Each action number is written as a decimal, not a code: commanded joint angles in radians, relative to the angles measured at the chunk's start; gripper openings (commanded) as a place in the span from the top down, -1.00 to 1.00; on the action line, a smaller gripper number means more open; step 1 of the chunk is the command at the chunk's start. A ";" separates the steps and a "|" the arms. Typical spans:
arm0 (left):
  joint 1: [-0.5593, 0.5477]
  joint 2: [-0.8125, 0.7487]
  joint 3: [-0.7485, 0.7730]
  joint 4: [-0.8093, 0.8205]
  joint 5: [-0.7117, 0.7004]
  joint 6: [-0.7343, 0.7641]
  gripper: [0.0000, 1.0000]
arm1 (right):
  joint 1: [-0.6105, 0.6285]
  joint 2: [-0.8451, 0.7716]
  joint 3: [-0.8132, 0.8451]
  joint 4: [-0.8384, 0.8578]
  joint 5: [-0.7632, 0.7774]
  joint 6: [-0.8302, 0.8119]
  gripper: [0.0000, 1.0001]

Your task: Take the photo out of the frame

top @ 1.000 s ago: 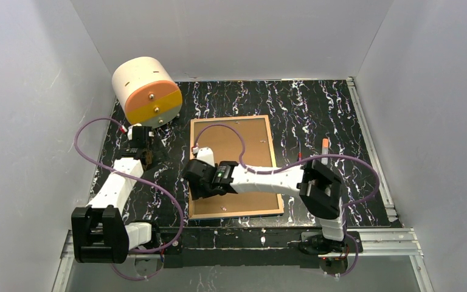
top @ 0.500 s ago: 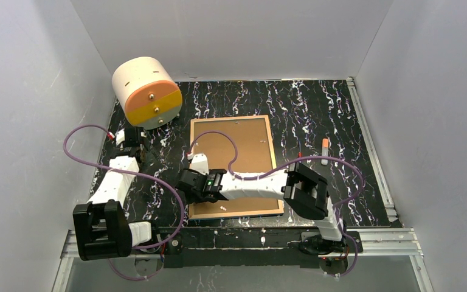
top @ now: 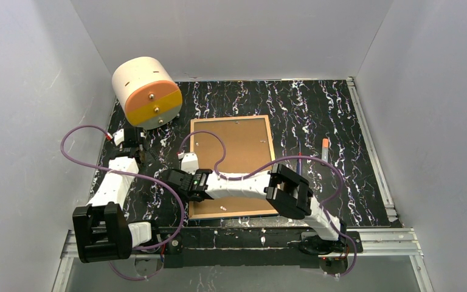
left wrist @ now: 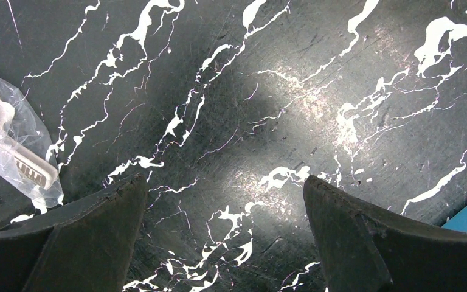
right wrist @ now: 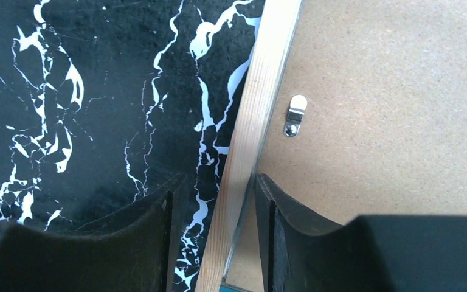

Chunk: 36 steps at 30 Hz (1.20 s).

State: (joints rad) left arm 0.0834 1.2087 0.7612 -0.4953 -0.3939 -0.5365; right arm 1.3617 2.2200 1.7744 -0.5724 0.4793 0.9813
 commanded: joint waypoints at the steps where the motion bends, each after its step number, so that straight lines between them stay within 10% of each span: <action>1: 0.007 -0.015 0.029 -0.028 -0.042 -0.008 -0.97 | 0.000 0.018 0.023 -0.110 0.074 0.044 -0.03; 12: 0.007 -0.001 0.030 -0.020 -0.002 0.002 -0.97 | -0.003 -0.109 -0.136 -0.143 0.179 0.048 0.45; 24: 0.006 0.011 0.033 -0.015 0.030 0.013 -0.97 | -0.007 -0.130 -0.186 -0.162 0.118 0.043 0.09; 36: 0.007 -0.010 0.038 -0.023 -0.011 0.006 -0.97 | 0.004 -0.020 -0.078 -0.280 0.142 0.088 0.23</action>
State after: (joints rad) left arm 0.0834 1.2198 0.7681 -0.4984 -0.3626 -0.5320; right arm 1.3643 2.1513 1.6745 -0.7925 0.6098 1.0332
